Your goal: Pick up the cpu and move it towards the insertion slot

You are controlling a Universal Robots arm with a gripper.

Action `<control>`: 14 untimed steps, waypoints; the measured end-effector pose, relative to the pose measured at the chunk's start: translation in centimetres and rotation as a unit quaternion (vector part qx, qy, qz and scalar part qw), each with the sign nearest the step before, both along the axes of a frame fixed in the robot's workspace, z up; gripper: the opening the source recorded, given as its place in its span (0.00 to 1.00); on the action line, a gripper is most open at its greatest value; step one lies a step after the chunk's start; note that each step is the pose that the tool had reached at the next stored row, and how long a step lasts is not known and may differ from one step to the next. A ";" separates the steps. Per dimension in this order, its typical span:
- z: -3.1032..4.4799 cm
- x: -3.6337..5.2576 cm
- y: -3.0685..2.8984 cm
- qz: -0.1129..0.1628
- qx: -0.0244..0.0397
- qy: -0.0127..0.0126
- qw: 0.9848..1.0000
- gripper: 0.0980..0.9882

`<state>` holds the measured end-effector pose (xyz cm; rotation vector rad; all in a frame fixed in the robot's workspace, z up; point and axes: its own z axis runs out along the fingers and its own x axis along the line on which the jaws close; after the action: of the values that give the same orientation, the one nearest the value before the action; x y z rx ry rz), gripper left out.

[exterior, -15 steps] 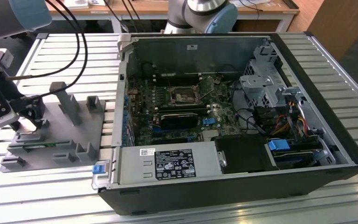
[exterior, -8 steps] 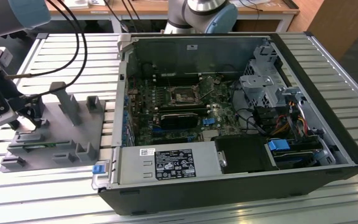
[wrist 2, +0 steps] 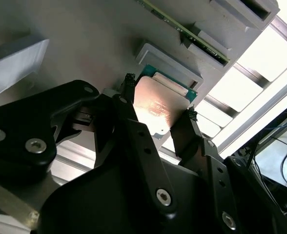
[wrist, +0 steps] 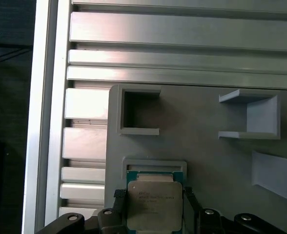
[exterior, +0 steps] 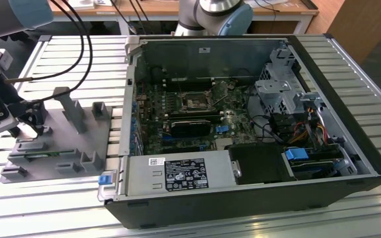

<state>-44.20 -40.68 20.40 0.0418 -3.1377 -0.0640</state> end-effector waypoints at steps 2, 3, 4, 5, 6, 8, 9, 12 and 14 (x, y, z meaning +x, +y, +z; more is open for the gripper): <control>0.04 0.00 0.00 0.000 0.000 0.000 1.000 0.50; 0.06 0.00 0.00 0.000 0.000 0.000 1.000 0.50; 0.07 0.00 0.00 0.000 0.000 0.000 1.000 0.50; 0.08 0.00 0.00 0.000 0.000 0.000 1.000 0.50; 0.09 0.00 0.00 0.000 0.000 0.000 1.000 0.50; 0.13 0.00 0.00 0.000 0.000 0.000 1.000 0.50; 0.15 0.00 0.00 0.000 0.000 0.000 1.000 0.50; 0.21 0.00 0.00 0.000 0.000 0.000 1.000 0.50; 0.26 0.00 0.00 0.000 0.000 0.000 1.000 0.50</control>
<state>-44.20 -40.68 20.65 0.0418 -3.1377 -0.0640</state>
